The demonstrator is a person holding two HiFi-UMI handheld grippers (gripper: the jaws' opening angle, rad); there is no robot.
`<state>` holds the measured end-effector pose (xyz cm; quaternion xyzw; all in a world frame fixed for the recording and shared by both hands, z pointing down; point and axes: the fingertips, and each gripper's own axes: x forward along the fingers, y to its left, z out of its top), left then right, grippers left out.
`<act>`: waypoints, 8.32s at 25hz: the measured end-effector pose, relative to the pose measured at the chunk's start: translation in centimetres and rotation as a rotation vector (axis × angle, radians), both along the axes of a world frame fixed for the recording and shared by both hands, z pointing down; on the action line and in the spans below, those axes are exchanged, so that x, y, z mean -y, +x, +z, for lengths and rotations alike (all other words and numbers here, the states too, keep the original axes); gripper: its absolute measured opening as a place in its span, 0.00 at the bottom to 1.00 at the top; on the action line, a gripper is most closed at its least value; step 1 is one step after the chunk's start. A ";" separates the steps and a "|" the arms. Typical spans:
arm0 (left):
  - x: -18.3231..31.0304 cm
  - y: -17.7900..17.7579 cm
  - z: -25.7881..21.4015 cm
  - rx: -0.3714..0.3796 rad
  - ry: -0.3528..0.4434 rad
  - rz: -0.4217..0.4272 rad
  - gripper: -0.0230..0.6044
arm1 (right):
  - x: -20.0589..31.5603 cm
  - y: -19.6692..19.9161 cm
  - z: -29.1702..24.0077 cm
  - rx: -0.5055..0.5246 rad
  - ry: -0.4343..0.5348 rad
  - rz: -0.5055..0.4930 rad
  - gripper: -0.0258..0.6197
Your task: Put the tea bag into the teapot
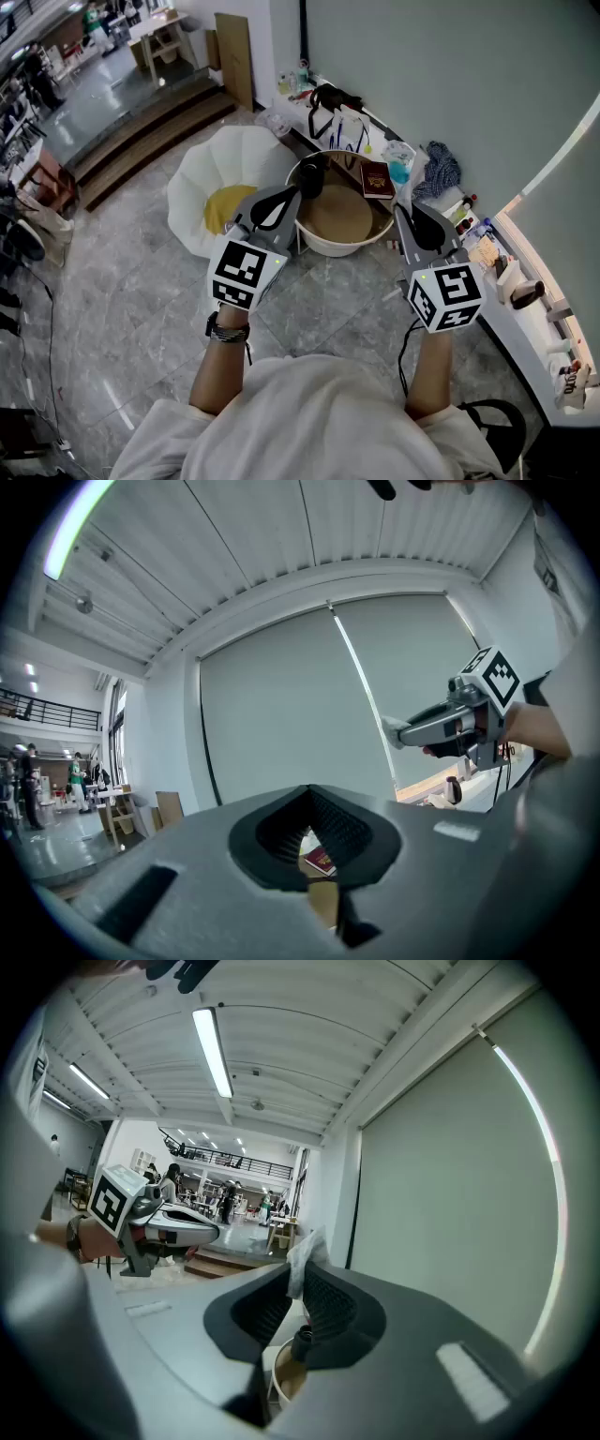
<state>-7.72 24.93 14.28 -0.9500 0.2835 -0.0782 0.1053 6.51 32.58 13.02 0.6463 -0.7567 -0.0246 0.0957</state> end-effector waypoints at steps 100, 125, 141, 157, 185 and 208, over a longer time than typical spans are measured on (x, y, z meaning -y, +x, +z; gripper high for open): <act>32.9 7.5 5.9 0.034 -0.125 -0.016 0.05 | 33.3 8.2 4.3 0.088 -0.079 0.005 0.11; 42.0 5.6 9.9 0.054 -0.198 0.005 0.05 | 43.8 6.4 7.8 0.076 -0.150 -0.006 0.11; 45.4 5.5 15.3 0.094 -0.288 -0.164 0.05 | 51.2 7.0 14.8 0.085 -0.263 -0.163 0.11; 49.7 7.5 21.4 0.051 -0.353 -0.305 0.05 | 57.3 7.7 25.4 0.108 -0.419 -0.307 0.11; 51.0 7.1 34.0 0.079 -0.546 -0.406 0.05 | 59.9 3.9 42.5 0.076 -0.693 -0.493 0.11; 50.2 5.7 41.4 0.105 -0.680 -0.425 0.05 | 60.0 2.5 55.7 0.027 -0.936 -0.532 0.11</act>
